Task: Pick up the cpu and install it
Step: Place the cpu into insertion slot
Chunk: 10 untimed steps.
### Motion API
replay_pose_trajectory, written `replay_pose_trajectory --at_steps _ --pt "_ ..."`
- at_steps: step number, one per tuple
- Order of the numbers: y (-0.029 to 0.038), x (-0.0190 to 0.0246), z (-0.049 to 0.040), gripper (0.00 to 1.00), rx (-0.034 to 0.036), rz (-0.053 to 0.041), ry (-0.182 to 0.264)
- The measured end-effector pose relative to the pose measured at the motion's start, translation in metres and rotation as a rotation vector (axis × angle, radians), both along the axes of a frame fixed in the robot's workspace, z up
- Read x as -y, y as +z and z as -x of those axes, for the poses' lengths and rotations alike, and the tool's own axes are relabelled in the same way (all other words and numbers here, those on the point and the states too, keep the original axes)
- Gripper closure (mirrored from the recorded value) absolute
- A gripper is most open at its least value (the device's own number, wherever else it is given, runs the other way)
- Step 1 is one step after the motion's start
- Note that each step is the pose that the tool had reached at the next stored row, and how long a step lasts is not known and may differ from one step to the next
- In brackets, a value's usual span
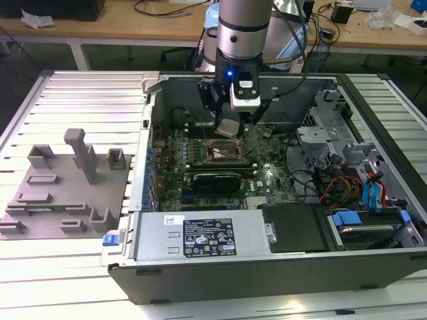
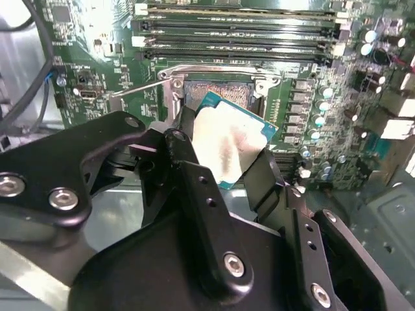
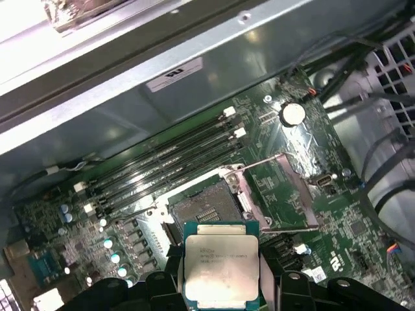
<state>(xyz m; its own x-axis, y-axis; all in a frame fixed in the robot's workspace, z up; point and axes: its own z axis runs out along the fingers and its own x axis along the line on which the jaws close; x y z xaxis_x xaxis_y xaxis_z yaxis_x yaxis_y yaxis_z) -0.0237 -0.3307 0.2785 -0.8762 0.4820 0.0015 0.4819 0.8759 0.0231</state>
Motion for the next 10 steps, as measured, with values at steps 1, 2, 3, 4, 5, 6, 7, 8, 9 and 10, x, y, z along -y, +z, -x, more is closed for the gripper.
replay_pose_trajectory --at_steps 1,2,3,4,5,6,7,8,9,10 --pt "0.0000 0.0000 0.0000 0.45 0.0000 0.0000 -0.019" --pt "-0.0001 0.0000 0.0000 0.45 0.0000 0.0000 -0.032" --pt "-0.0001 0.0000 0.0000 0.45 0.0000 0.0000 -0.050" --pt "-0.0002 0.0000 0.0000 0.45 0.0000 0.0000 -0.068" --pt "-0.0002 0.0000 0.0000 0.45 -0.0001 0.0000 -0.080" --pt "-0.0003 0.0000 0.0000 0.45 0.0000 0.0000 -0.098" --pt "-0.0003 0.0000 0.0000 0.45 0.0000 0.0000 -0.112" --pt "-0.0004 0.0000 0.0000 0.45 -0.0001 0.0000 -0.127" --pt "-0.0004 0.0000 0.0000 0.45 0.0000 0.0000 -0.142" --pt "-0.0004 0.0000 0.0000 0.45 0.0000 0.0000 -0.157"
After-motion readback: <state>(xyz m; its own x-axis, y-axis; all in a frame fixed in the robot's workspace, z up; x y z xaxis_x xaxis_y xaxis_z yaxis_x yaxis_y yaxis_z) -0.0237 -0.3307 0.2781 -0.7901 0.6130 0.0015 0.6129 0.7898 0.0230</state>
